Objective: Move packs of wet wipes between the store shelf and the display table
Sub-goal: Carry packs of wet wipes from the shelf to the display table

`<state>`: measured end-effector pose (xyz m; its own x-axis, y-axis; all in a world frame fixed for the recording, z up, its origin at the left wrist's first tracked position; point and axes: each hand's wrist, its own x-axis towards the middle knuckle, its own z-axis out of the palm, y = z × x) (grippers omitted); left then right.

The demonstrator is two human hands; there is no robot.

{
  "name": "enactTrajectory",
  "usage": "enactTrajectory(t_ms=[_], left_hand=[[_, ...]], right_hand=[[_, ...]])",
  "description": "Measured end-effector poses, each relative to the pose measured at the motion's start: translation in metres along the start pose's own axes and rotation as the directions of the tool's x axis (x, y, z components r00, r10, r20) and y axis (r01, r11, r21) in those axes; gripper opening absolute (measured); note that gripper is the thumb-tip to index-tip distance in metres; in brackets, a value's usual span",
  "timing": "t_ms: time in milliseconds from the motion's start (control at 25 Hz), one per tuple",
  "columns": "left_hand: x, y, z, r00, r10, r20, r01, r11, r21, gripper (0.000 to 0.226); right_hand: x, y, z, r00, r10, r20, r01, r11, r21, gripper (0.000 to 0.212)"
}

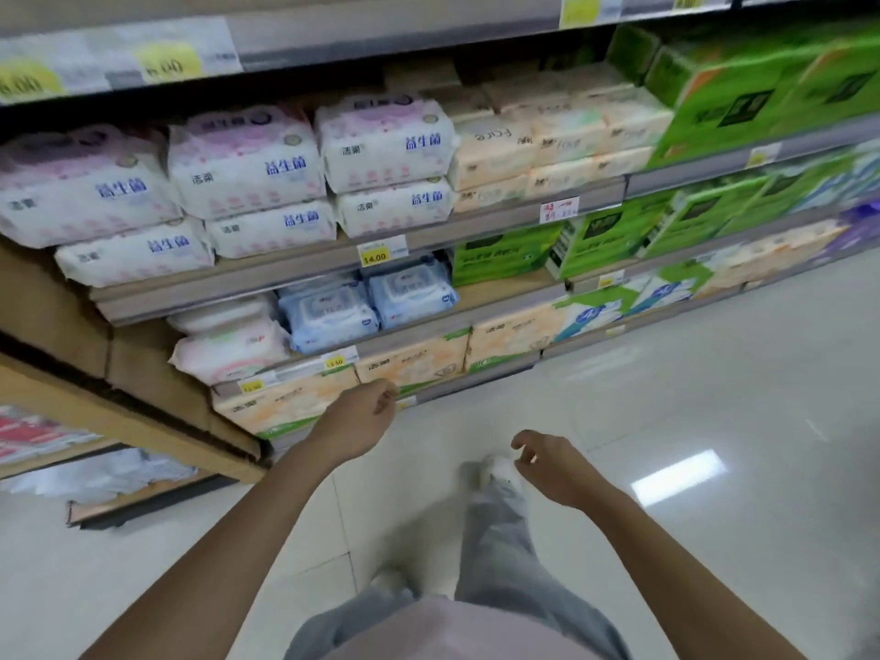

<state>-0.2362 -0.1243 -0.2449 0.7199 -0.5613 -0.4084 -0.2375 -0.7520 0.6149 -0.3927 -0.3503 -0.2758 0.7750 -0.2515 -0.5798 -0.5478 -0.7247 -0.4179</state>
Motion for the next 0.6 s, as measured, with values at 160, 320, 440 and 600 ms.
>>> enactTrajectory(t_ms=[160, 320, 440, 600], left_hand=[[0.06, 0.082, -0.029, 0.978, 0.126, -0.166, -0.138, 0.989, -0.06, 0.03], [0.102, 0.163, -0.081, 0.875, 0.218, -0.431, -0.284, 0.954, -0.094, 0.03], [0.122, 0.218, -0.127, 0.726, 0.271, -0.632, -0.394, 0.917, -0.058, 0.031], [0.158, 0.28, -0.189, 0.525, 0.339, -0.781, -0.48, 0.875, 0.057, 0.032]], right_hand=[[0.06, -0.01, -0.105, 0.966, -0.214, -0.144, 0.212, 0.977, -0.035, 0.025], [0.1, -0.039, -0.234, 0.81, -0.469, -0.352, 0.45, 0.882, -0.138, 0.013], [0.106, -0.073, -0.317, 0.584, -0.56, -0.587, 0.576, 0.796, -0.185, 0.025], [0.114, -0.124, -0.398, 0.218, -0.491, -0.843, 0.69, 0.689, -0.223, 0.031]])
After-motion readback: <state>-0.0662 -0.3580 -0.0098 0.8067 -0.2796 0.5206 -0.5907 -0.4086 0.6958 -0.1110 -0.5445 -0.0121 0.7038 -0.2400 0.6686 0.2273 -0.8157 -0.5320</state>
